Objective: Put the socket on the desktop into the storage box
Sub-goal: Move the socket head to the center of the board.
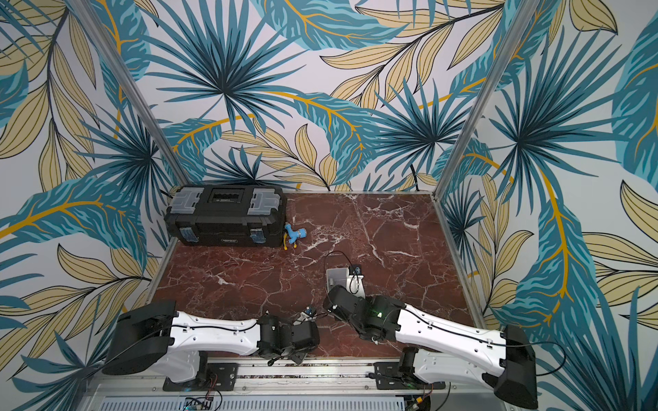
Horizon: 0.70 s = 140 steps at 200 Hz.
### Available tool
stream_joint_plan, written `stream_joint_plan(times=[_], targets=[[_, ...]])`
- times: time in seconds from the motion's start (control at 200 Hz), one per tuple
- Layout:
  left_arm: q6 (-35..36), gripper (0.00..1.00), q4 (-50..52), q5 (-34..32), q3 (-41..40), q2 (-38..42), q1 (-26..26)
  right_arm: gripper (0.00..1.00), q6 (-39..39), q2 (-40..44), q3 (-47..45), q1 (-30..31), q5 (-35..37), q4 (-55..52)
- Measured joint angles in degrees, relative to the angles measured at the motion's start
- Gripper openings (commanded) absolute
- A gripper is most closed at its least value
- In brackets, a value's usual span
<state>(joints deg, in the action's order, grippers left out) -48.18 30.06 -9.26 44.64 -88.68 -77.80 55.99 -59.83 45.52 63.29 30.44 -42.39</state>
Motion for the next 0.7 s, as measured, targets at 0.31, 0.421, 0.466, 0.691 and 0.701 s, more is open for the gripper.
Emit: stream_joint_plan(times=[0.31,0.421,0.466,0.691,0.701], targets=[[-1.0,0.09,3.8,-2.6,2.8,-2.7,-0.1,0.08,-0.1,0.7,0.0,-0.3,0.0,0.0],[-1.2,0.00,3.8,-2.5,2.8,-2.7,0.8,0.08,-0.3,1.6,0.0,-0.3,0.1,0.1],[-1.2,0.00,3.7,-2.4,2.8,-2.6,1.7,0.07,-0.5,2.1,0.0,-0.3,0.2,0.1],[0.7,0.00,4.0,-4.5,-0.7,1.4,12.9,0.07,-2.5,6.7,-0.3,-0.7,-0.5,4.6],[0.8,0.00,4.0,-4.5,-1.0,1.7,13.6,0.07,-2.7,7.0,-0.4,-0.7,-0.7,4.9]])
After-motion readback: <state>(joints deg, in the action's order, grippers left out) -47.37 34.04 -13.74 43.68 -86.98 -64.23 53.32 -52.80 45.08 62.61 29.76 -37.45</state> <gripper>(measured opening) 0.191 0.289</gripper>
